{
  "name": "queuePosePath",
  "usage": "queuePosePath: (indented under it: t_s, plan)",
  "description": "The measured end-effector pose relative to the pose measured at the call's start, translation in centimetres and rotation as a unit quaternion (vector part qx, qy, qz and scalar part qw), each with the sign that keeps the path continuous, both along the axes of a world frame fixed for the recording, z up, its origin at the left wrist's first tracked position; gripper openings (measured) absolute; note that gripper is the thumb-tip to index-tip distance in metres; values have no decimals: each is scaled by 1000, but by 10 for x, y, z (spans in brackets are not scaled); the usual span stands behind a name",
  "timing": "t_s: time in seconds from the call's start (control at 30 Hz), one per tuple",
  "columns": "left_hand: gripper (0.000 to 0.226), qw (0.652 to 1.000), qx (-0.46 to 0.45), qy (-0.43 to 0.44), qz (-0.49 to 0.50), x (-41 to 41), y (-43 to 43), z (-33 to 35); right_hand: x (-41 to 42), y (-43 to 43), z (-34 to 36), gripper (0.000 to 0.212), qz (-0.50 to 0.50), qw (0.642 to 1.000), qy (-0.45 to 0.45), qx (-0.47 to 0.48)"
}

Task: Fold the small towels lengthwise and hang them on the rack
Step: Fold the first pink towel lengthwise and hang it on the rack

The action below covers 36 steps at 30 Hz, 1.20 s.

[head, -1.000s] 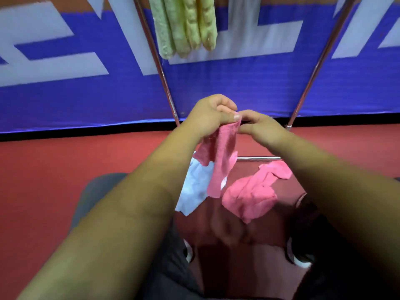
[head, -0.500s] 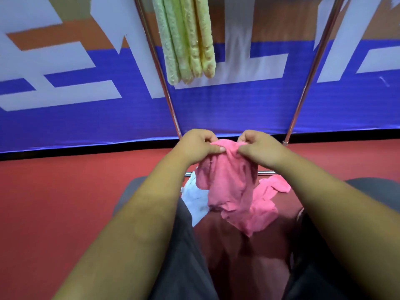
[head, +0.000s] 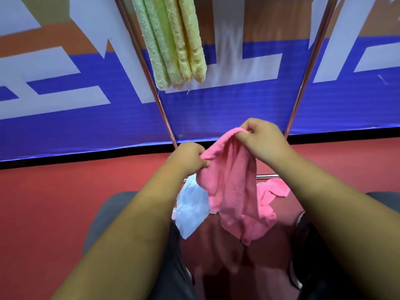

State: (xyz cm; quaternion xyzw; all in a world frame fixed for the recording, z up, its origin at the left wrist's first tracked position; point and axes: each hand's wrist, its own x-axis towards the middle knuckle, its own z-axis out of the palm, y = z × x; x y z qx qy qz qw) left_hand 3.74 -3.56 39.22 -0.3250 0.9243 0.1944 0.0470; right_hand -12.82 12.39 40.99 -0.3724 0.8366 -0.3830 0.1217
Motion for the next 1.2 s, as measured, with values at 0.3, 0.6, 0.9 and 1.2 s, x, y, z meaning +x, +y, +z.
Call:
queuePosePath:
  t_s: [0.3,0.6,0.9,1.2]
  plan:
    - [12,951,227,206,-34,-25,21,5,-4,-13,-35,13,172,967,1,189]
    - [12,997,30,68,-14,-24,-10,0,-23,-14,-22,36,108,992,16,58]
    - [14,877,356,303,117,-29,-14,1,-27,-11,-37,24,55,987,19,147]
    - [19,863,375,321,109,-38,2,2,-12,-18,-35,10,107,982,-156,8]
